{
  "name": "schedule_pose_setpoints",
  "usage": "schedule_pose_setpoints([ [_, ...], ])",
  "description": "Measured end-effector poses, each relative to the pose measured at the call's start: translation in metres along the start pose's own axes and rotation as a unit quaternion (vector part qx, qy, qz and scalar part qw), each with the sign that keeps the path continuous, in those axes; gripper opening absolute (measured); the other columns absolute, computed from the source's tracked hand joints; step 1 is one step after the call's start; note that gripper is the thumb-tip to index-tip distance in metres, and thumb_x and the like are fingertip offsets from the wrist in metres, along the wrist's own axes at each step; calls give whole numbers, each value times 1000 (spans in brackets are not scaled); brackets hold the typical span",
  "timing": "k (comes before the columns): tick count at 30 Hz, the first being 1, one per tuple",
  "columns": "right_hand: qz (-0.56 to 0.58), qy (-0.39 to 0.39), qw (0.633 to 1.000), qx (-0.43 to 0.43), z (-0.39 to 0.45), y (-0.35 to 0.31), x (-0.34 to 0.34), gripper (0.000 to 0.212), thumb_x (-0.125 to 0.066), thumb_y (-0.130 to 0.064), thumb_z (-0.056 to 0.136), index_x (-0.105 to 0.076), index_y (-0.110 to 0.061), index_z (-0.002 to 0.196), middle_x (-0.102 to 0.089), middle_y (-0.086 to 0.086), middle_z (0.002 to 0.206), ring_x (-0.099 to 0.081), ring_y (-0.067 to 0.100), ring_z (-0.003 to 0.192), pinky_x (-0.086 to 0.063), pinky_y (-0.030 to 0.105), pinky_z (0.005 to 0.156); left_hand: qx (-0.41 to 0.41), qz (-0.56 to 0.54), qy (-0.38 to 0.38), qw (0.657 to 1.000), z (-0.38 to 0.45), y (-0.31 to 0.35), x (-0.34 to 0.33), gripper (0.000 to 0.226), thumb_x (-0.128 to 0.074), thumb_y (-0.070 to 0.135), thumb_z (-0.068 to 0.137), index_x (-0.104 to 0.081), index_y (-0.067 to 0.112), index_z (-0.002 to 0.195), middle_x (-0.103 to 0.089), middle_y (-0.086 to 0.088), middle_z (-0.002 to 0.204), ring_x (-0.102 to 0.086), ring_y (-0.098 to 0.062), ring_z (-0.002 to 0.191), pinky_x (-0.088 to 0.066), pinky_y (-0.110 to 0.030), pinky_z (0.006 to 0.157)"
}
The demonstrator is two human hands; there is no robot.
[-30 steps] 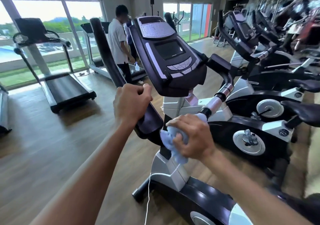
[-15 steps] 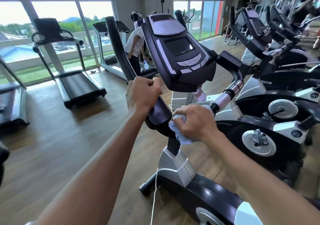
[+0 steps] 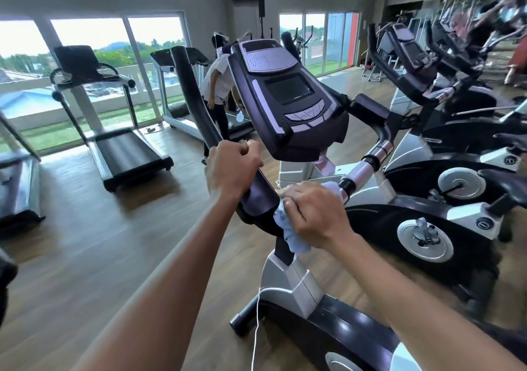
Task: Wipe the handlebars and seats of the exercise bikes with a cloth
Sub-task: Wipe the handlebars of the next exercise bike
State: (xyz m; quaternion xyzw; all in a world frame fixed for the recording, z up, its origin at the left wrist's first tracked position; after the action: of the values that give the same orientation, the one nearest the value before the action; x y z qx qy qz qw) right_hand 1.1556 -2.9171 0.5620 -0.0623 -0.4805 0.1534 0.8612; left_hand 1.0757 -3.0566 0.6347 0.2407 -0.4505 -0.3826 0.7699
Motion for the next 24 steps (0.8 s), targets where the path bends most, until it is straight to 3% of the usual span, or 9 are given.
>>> schedule_pose_setpoints([
  [4,-8,107,989,97,-27,12,0,42,-36,-26,103,-72,-9,118,-71,4,116,-64,26,108,-49,41,100,-1,0,-2,1000,2,-1,0,41,-54,38,92,-78,22,62,-64,17,53,-61,0,65,-33,-16,56],
  [8,16,150,988,31,-22,9,-7,41,-36,-22,102,-73,-8,113,-73,5,114,-66,29,107,-49,45,99,-9,6,2,1000,2,0,0,41,-55,38,93,-79,24,64,-67,13,56,-62,-4,67,-32,-14,57],
  [12,3,133,987,94,-34,18,-4,44,-34,-26,105,-71,-8,119,-72,4,117,-65,26,108,-49,41,100,-8,3,0,1000,1,-2,-1,42,-55,39,94,-78,23,63,-61,18,49,-62,-5,65,-35,-15,58],
  [16,32,151,988,-33,-15,15,1,38,-39,-23,96,-75,-11,103,-75,5,98,-68,29,92,-49,41,87,-10,7,10,1000,1,0,0,42,-54,39,94,-79,23,64,-62,16,50,-59,2,64,-32,-13,57],
  [20,25,97,993,56,-26,3,-2,36,-42,-26,95,-75,-14,103,-74,1,100,-67,24,92,-52,40,87,-15,11,8,1000,1,-2,0,42,-54,40,95,-79,22,65,-64,15,53,-60,0,64,-31,-13,57],
  [24,35,122,990,-58,-1,25,6,44,-36,-33,91,-77,-16,97,-75,3,94,-69,29,87,-55,43,78,-14,13,6,1000,1,-2,-1,43,-54,39,95,-78,22,64,-60,15,48,-58,0,62,-29,-13,56],
])
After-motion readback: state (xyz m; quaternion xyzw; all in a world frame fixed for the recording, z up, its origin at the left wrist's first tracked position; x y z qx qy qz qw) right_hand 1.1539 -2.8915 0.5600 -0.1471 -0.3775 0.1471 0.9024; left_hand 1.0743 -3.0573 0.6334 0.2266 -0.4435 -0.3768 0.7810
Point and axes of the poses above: each hand's wrist, its own z-axis towards the middle knuckle, its own x-axis out of the back of the hand, y = z × x, the point moved 3 cm from there along z, towards the middle knuckle
